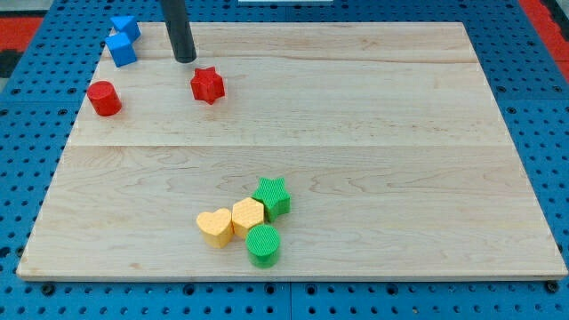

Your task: Keep the red star top of the yellow hexagon

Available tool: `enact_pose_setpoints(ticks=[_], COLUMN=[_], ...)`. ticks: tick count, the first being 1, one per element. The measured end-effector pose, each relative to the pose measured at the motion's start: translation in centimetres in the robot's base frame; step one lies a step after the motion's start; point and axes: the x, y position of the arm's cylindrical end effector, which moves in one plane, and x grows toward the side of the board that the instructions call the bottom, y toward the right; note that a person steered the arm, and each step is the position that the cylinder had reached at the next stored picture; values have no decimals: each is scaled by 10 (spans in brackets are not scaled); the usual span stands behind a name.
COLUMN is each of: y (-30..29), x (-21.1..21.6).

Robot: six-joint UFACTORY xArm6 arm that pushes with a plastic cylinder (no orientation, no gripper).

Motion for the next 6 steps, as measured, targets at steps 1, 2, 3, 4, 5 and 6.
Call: enact_pose_setpoints(ticks=[1, 2, 3, 4, 5, 6], y=[50, 77, 77, 74, 16, -88], x=[89, 142, 153, 207, 174, 180])
